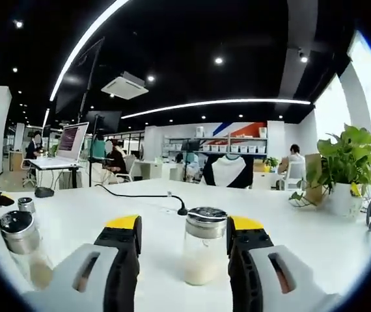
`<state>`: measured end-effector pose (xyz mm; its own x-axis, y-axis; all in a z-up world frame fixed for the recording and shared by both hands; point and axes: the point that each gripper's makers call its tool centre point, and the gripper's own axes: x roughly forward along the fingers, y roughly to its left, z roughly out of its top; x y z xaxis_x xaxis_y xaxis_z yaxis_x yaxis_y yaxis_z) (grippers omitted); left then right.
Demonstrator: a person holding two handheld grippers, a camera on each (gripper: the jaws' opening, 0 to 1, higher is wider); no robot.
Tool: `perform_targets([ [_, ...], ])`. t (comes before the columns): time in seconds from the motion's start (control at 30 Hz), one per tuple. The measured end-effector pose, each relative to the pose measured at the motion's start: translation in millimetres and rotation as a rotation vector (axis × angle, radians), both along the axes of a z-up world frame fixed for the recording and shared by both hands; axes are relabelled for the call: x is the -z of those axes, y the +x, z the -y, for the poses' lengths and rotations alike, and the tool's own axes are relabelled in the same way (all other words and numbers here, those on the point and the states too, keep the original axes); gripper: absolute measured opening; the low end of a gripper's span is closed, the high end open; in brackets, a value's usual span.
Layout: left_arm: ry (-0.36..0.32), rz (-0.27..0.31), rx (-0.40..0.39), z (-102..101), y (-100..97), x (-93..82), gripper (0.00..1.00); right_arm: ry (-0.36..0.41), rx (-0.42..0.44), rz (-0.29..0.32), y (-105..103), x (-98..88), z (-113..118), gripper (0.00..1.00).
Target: Rotate the seasoning bottle until the label or dispensing opening points toward the visible target arrow and the bottle remains upright within the marked orientation range
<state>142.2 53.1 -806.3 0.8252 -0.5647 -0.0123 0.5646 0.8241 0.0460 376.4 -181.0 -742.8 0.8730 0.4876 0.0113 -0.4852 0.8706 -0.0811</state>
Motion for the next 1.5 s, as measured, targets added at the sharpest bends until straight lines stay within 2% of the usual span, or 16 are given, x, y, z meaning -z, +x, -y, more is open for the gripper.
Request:
perform_targets([
  [0.3,0.002,-0.016,0.008,4,2.3,7.1,1.00,-0.071,0.096,-0.065,43,28.3,7,0.47],
  [0.6,-0.001,-0.023,0.005,3,5.2,9.9,1.00,-0.032,0.105,-0.069,56,32.2,6,0.42],
  [0.87,0.000,-0.032,0.022,10,6.0,13.9,1.00,-0.004,0.085,-0.080,56,32.4,2,0.38],
  [1.0,-0.001,-0.038,0.030,14,5.6,16.4,1.00,0.006,0.059,-0.130,54,30.6,1,0.37],
  [1.1,-0.003,-0.035,0.043,19,4.0,15.3,1.00,-0.015,0.027,-0.086,48,23.0,-3,0.36],
  [1.27,-0.001,-0.026,0.049,21,2.6,13.3,1.00,0.005,0.016,-0.067,35,9.2,-3,0.36],
  [1.37,-0.001,-0.024,0.050,21,1.4,12.3,1.00,0.009,-0.016,-0.032,13,-3.3,-4,0.36],
  [1.5,-0.009,-0.014,0.052,23,-0.5,9.1,0.99,0.001,-0.020,-0.032,-8,-8.3,2,0.36],
])
